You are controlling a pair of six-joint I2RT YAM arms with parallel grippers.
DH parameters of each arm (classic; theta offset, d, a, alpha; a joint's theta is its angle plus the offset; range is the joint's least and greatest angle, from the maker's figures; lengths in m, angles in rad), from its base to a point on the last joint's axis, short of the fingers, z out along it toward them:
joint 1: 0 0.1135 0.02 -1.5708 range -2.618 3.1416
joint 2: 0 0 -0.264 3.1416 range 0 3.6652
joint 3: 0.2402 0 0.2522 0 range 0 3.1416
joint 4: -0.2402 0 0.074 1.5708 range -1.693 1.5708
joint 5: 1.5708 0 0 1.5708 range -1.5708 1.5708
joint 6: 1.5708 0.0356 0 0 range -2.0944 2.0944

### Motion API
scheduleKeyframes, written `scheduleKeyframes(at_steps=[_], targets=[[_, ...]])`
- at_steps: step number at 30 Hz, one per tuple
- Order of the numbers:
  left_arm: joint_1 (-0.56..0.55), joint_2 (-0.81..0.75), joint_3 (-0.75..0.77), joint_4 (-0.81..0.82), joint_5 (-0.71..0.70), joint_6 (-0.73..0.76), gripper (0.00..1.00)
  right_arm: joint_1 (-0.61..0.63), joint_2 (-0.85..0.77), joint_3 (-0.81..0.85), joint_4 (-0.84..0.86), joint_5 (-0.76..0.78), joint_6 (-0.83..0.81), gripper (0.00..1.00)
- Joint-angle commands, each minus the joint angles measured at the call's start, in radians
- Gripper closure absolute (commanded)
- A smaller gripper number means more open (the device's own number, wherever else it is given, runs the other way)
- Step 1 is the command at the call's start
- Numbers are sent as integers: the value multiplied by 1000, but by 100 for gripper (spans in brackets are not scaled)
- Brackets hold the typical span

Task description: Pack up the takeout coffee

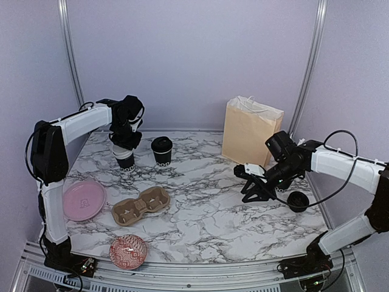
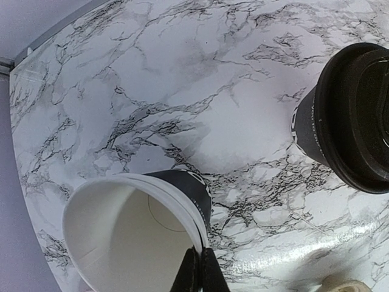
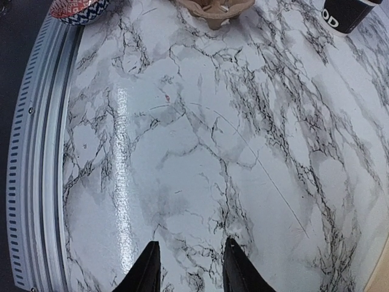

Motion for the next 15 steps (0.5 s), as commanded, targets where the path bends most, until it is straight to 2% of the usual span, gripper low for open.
scheduleKeyframes(at_steps=[1, 2, 3, 4, 5, 7, 8, 9, 10, 11, 12, 13, 14, 15], targets=[[-5, -92, 0, -1, 177, 22, 100, 10, 9, 10, 12, -10, 11, 66], [-12, -122, -17, 28, 173, 16, 100, 10, 9, 10, 10, -15, 11, 66], [-40, -123, -8, 22, -28, 2, 100, 10, 10, 13, 11, -18, 11, 66], [-69, -97, 30, -52, -254, 25, 100, 10, 12, 17, 12, -20, 11, 66], [-73, -62, 72, -114, -246, 60, 100, 11, 16, 19, 12, -21, 11, 66], [-44, -51, 94, -130, 72, 58, 100, 11, 23, 29, 8, -21, 10, 66], [-63, -56, 64, -109, -73, 17, 100, 11, 26, 33, 6, -22, 10, 66], [-103, -25, 95, -162, -333, 8, 100, 10, 28, 36, 6, -22, 9, 66], [-121, 14, 145, -238, -344, 1, 100, 10, 27, 40, 4, -24, 8, 66], [-102, 6, 157, -251, -75, 17, 100, 11, 26, 42, 4, -25, 7, 66], [-73, -40, 96, -180, 18, -30, 100, 11, 25, 43, 5, -28, 7, 66], [-90, -68, 67, -130, -203, -97, 100, 11, 24, 43, 7, -28, 6, 66], [-119, -68, 68, -137, -428, -86, 100, 11, 23, 45, 9, -27, 8, 66], [-89, -63, 92, -160, -325, -66, 100, 10, 24, 48, 11, -27, 9, 66]])
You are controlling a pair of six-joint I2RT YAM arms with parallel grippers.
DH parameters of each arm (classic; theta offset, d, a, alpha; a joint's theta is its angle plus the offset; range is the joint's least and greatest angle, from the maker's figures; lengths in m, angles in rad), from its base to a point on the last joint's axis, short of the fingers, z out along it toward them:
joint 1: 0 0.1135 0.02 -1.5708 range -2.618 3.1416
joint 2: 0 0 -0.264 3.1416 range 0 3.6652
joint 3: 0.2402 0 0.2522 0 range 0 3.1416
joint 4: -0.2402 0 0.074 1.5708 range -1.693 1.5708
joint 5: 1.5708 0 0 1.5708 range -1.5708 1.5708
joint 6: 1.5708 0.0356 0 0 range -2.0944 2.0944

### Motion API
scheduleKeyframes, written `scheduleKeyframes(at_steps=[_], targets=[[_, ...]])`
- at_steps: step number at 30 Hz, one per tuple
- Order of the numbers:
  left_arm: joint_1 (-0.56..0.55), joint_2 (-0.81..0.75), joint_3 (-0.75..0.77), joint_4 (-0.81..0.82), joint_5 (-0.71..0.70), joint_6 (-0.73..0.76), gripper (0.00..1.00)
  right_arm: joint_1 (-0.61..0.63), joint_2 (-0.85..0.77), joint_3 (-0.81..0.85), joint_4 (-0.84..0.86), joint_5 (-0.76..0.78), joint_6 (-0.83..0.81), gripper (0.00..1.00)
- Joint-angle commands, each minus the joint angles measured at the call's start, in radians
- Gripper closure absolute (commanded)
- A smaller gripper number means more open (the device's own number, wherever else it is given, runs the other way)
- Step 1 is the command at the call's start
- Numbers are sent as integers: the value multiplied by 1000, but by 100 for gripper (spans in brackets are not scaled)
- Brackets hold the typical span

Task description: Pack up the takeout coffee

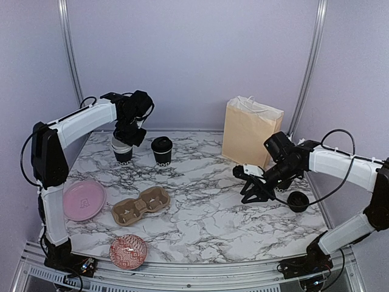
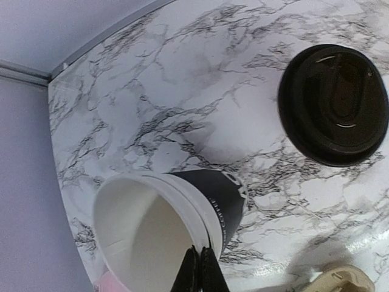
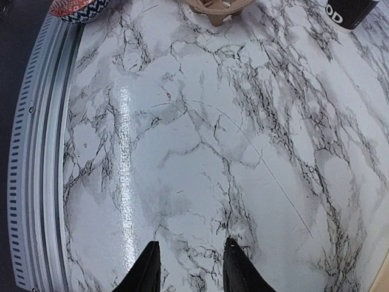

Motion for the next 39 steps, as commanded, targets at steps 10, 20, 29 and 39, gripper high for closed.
scheduleKeyframes(at_steps=[10, 20, 29, 39], targets=[[28, -36, 21, -27, 281, -96, 100, 10, 21, 64, 66, -38, 54, 64], [-18, -83, -36, 39, 213, -142, 100, 11, 51, 105, 240, -27, 251, 62], [-33, -167, -122, 46, 232, -166, 100, 19, 310, 350, 452, -162, 698, 61], [-124, -328, -181, 135, 393, -185, 100, 82, 543, 632, 548, -216, 1035, 54]])
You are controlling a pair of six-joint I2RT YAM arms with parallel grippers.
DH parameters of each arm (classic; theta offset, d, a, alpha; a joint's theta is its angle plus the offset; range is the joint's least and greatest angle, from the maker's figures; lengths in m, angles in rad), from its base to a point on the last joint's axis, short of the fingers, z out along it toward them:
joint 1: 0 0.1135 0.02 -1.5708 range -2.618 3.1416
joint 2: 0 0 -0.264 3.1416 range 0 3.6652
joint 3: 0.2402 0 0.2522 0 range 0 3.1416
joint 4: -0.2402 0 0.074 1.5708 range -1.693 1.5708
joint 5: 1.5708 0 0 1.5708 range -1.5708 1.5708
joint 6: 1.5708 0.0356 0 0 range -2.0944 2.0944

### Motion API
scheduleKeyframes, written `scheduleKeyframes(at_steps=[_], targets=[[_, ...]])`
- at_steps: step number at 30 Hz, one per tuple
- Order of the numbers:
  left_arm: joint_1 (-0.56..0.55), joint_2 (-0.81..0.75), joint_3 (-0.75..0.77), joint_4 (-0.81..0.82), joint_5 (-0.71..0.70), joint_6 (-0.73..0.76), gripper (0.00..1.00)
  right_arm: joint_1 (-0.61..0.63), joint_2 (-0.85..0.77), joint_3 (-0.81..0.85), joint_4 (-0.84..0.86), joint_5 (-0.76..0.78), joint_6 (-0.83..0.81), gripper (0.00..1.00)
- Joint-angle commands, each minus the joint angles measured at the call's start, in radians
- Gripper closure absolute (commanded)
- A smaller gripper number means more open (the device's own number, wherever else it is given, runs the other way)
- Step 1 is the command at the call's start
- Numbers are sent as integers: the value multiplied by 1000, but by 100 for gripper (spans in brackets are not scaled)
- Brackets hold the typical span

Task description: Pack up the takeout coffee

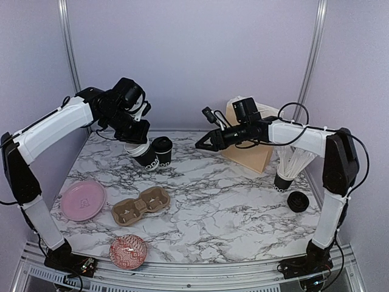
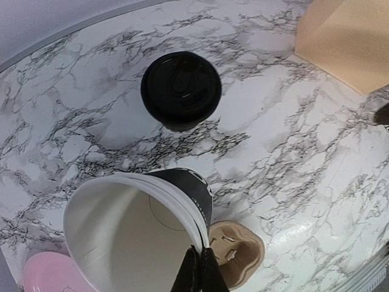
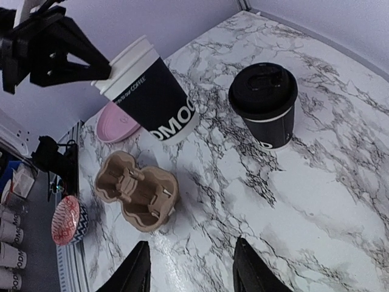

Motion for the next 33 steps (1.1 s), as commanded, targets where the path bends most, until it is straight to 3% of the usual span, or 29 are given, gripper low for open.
scheduleKeyframes(at_steps=[1, 5, 11, 26, 33], targets=[[-52, -55, -1, 54, 92, -13, 100, 58, 76, 129, 55, -72, 186, 52], [-116, -45, 20, 58, 93, -14, 100, 108, 151, 213, 3, -92, 204, 47], [-158, -17, 51, 59, 106, -17, 100, 126, 172, 199, 97, -191, 311, 37], [-228, 29, 113, 52, 140, -2, 100, 120, 196, 154, 198, -256, 437, 36], [-246, 22, 134, 51, 102, -1, 100, 113, 228, 147, 75, -116, 376, 39]])
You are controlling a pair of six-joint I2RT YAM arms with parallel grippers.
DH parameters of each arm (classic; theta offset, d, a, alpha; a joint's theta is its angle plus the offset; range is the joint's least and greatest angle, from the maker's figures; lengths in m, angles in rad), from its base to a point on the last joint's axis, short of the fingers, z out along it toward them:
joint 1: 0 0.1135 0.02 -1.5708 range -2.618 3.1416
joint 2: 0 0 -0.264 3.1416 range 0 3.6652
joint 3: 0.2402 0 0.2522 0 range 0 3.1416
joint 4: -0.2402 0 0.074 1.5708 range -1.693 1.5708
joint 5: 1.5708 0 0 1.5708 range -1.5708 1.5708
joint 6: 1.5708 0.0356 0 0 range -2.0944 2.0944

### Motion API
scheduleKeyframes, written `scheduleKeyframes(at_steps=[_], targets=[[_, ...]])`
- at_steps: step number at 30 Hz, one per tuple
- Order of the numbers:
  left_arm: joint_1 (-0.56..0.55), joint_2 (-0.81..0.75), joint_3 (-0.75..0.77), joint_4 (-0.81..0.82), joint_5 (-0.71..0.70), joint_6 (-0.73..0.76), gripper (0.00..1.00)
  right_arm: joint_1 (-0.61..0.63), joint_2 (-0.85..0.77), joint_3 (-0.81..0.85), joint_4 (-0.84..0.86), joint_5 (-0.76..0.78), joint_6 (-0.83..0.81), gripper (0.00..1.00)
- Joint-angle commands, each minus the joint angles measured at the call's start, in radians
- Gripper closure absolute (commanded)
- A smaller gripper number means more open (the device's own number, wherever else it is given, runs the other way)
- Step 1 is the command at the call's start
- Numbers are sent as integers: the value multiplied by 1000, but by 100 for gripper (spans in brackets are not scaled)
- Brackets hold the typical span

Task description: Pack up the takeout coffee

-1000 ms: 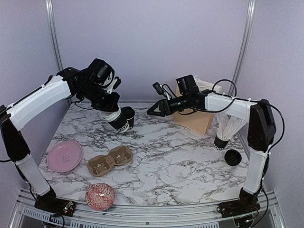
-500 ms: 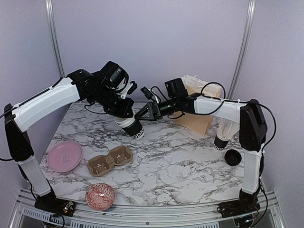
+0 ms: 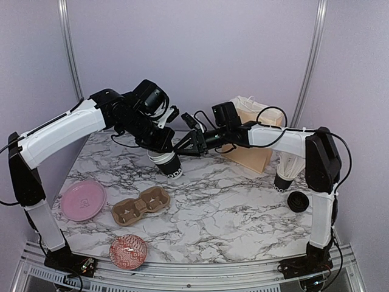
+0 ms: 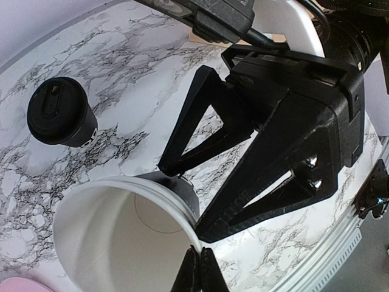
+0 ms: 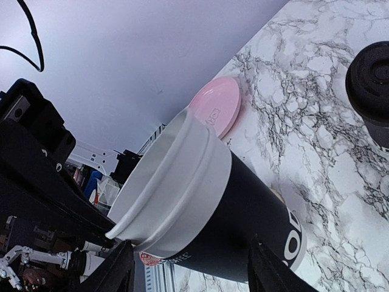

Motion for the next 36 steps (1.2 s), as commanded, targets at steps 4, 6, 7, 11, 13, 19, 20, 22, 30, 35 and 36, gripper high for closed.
scheduleKeyframes(at_steps=[4, 6, 7, 11, 13, 19, 20, 22, 30, 35, 36], targets=[[-25, 6, 66, 24, -9, 17, 100, -3, 67, -7, -121, 171, -71, 40], [-25, 18, 69, 24, -16, 20, 100, -3, 69, -4, -135, 192, -90, 41], [-25, 24, 70, 24, -19, 20, 100, -4, 68, -1, -142, 204, -98, 41], [-25, 49, 82, 25, -30, 17, 100, -13, 68, 8, -161, 232, -116, 41], [-25, 63, 102, 27, -34, 19, 100, -26, 72, 11, -167, 244, -122, 41], [-24, 176, 222, 27, -27, 56, 100, -71, 82, 21, -186, 268, -156, 42], [-22, 202, 254, 27, -21, 61, 100, -77, 87, 24, -190, 267, -160, 42], [-22, 250, 302, 26, -14, 69, 100, -86, 100, 32, -201, 274, -171, 42], [-9, 339, 360, 21, -33, 68, 100, -112, 94, 41, -211, 276, -208, 42], [-3, 329, 312, 20, -81, 58, 100, -118, 20, 30, -206, 230, -272, 42], [0, 327, 306, 20, -86, 61, 100, -117, 6, 28, -212, 218, -297, 42]])
